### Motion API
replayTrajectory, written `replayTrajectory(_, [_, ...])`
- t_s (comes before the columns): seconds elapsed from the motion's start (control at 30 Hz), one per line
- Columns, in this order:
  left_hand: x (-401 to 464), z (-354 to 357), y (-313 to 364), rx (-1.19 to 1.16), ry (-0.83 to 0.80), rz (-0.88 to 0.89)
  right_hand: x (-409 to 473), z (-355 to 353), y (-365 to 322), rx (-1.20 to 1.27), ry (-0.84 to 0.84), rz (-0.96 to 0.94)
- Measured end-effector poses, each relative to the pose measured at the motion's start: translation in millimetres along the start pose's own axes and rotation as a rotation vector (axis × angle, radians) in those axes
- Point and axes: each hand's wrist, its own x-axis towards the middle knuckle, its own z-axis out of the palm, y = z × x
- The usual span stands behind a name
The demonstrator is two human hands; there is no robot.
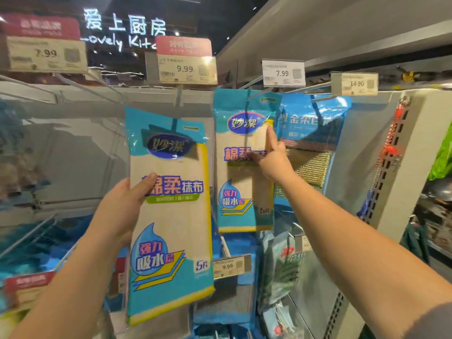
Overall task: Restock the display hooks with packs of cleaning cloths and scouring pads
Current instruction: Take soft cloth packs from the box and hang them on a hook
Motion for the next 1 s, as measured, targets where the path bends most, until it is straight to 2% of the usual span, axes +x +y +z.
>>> replayTrajectory(0.13, [-4,12,0,-0.028,-0.029,0.000,1,0,2,-0.034,0.002,0.000])
replayTrajectory(0.27, [-9,25,0,-0.054,-0.094,-0.011,-13,-9,2,-0.319,-0.030,-0.040])
replayTrajectory(0.33, [-11,31,0,-0.069,-0.124,-0.012,-23,-19,0,-0.425,0.040,-0.126])
replayTrajectory(0.47, [-13,45,-3,-0.075,-0.189,0.001,-34,-52,-26,-0.362,0.193,-0.429])
replayTrajectory(0.6, [-16,64,-5,-0.093,-0.282,0.003,-32,-84,-50,-0.309,0.235,-0.605])
replayTrajectory(0.73, [-18,85,-3,-0.089,-0.351,0.013,-25,-107,-55,-0.323,0.239,-0.679])
replayTrajectory(1.0, [-14,127,11,-0.148,-0.389,0.064,-11,-134,-76,-0.399,0.226,-0.727])
